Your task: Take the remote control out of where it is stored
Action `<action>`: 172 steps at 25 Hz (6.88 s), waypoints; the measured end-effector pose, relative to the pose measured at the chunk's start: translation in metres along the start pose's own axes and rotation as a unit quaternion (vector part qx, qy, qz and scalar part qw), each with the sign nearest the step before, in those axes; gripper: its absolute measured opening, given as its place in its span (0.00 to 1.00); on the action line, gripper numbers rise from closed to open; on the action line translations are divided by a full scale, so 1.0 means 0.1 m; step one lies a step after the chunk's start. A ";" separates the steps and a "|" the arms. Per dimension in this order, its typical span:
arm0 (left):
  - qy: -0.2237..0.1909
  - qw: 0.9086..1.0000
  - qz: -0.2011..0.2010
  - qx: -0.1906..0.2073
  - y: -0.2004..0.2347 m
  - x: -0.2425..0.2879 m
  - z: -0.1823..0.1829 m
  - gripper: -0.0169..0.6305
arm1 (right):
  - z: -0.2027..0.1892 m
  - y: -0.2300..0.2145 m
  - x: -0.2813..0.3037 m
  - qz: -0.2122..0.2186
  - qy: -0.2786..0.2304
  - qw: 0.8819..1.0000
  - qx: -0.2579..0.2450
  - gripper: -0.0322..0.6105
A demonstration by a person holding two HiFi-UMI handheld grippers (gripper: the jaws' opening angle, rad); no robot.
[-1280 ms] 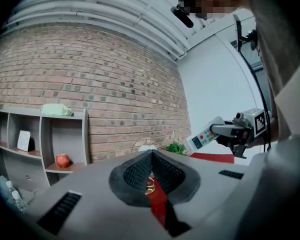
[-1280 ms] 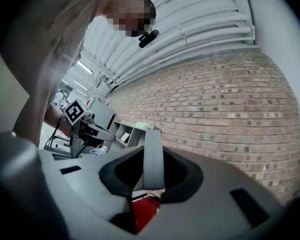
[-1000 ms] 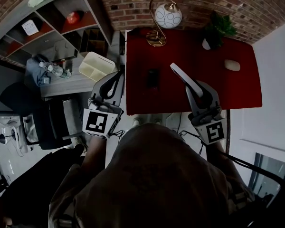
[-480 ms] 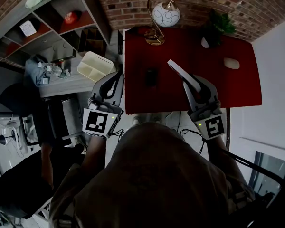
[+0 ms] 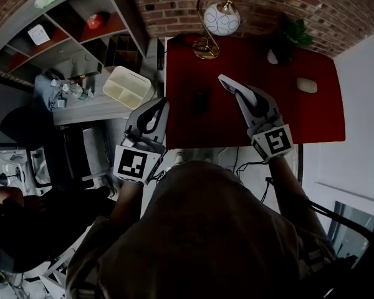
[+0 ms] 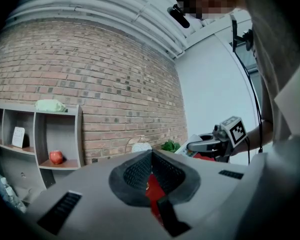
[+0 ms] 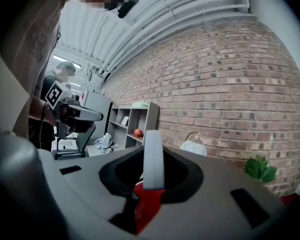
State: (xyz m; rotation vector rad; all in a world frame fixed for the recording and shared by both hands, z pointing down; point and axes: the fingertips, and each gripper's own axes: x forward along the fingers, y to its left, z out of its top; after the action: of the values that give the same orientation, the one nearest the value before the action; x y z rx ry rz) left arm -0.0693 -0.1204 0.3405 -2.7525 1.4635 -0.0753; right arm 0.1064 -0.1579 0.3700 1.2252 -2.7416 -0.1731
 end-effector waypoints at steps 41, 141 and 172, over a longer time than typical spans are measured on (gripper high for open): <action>0.039 0.999 0.006 -0.010 0.06 0.18 -0.25 0.04 | -3.16 -0.18 0.83 0.011 0.316 0.899 0.302 0.19; 0.053 0.998 -0.016 0.024 -0.13 -0.05 -0.35 0.04 | -0.67 -0.11 0.20 -0.060 0.102 0.991 0.069 0.47; 0.021 0.999 -0.014 0.021 -0.01 -0.03 -0.20 0.04 | 0.34 0.38 -0.30 -0.063 -0.061 0.996 0.014 0.07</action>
State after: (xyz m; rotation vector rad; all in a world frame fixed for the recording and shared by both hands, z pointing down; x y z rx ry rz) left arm -0.0708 -0.1173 0.3600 -2.7545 1.4153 -0.1634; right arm 0.0924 -0.1083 0.3401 1.4420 -2.7772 -0.2304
